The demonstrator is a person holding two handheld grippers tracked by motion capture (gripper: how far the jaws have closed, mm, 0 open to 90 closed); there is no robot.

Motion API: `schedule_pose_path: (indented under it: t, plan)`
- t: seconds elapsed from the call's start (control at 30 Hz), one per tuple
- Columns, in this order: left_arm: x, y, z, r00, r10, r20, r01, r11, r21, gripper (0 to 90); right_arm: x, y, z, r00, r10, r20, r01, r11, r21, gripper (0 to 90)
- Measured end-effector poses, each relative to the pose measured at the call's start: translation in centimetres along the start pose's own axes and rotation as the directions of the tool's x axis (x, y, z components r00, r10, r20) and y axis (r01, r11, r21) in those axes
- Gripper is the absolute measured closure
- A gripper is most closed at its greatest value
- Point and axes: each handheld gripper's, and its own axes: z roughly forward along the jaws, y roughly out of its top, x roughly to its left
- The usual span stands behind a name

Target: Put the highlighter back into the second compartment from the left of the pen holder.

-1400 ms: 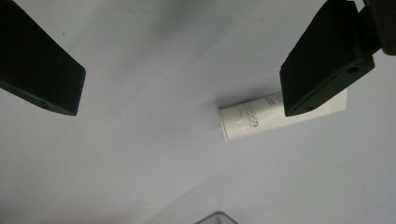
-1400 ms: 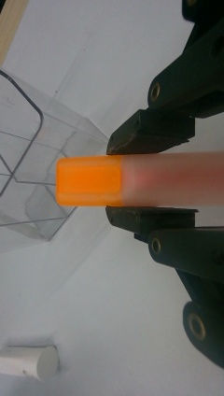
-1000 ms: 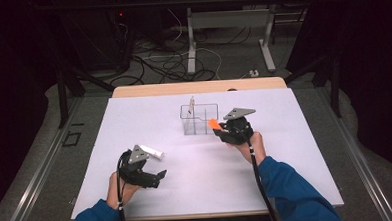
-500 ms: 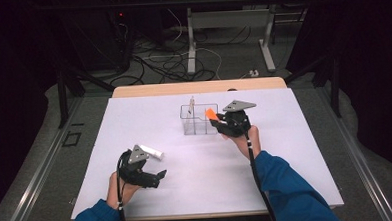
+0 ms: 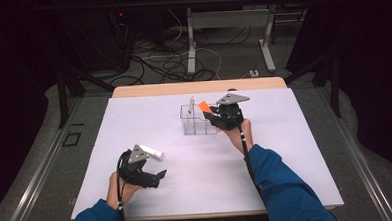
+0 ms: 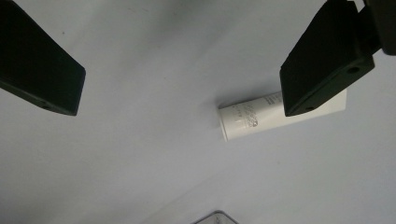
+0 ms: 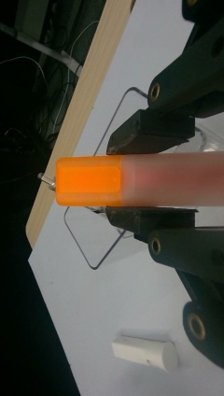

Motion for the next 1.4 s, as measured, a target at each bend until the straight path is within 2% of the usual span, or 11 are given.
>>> schedule_pose_path:
  t: [0.17,0.37,0.4,0.6,0.77,0.9,1.0,1.07,1.17,1.23,1.4]
  plan:
    - [0.0,-0.1,0.1,0.9999,0.000,-0.013,-0.001,0.9999,-0.014,0.0,-0.1,0.7,1.0,1.0000,-0.005,0.001,0.005,1.000,-0.026,64.6]
    - [0.0,0.0,0.0,1.0000,0.000,0.000,0.000,1.0000,-0.001,0.0,-0.1,1.5,2.0,1.0000,-0.003,0.004,0.003,0.999,-0.046,64.6]
    - [0.0,-0.1,0.1,0.9999,0.001,-0.013,-0.001,0.9999,-0.014,0.0,-0.1,1.5,2.0,1.0000,-0.003,0.004,0.003,0.999,-0.046,64.6]
    - [0.0,-0.1,0.1,1.0000,-0.002,-0.004,0.002,1.0000,-0.010,0.0,-0.1,2.1,3.1,1.0000,-0.001,0.004,0.002,0.996,-0.090,64.5]
    - [0.0,-0.1,0.1,0.9999,0.002,-0.014,-0.003,0.9999,-0.014,0.0,0.0,2.4,3.7,1.0000,-0.007,0.001,0.007,0.995,-0.096,64.6]
    - [0.1,0.0,0.0,1.0000,0.003,0.002,-0.003,1.0000,0.001,0.0,0.1,2.6,4.3,0.9999,-0.013,0.004,0.014,0.995,-0.101,64.5]
    - [0.0,-0.1,0.2,0.9999,-0.005,-0.012,0.004,0.9998,-0.018,0.0,0.1,2.8,4.6,0.9999,-0.013,0.001,0.013,0.995,-0.099,64.5]
    - [0.1,0.0,0.0,1.0000,0.002,0.003,-0.002,1.0000,0.000,0.0,0.2,3.0,5.0,0.9997,-0.025,0.004,0.025,0.994,-0.107,64.5]
    - [0.1,0.0,0.0,1.0000,-0.001,0.002,0.001,1.0000,0.005,0.0,0.3,2.9,5.4,0.9998,-0.017,0.002,0.017,0.994,-0.105,64.5]
    - [0.0,-0.1,0.1,0.9999,-0.001,-0.010,0.001,0.9998,-0.019,0.0,0.3,2.7,5.6,0.9999,-0.011,0.003,0.012,0.995,-0.104,64.5]
    - [0.1,0.0,0.0,1.0000,0.001,0.002,-0.001,1.0000,-0.002,0.0,0.3,2.6,5.9,1.0000,0.001,0.001,-0.001,0.993,-0.121,64.5]
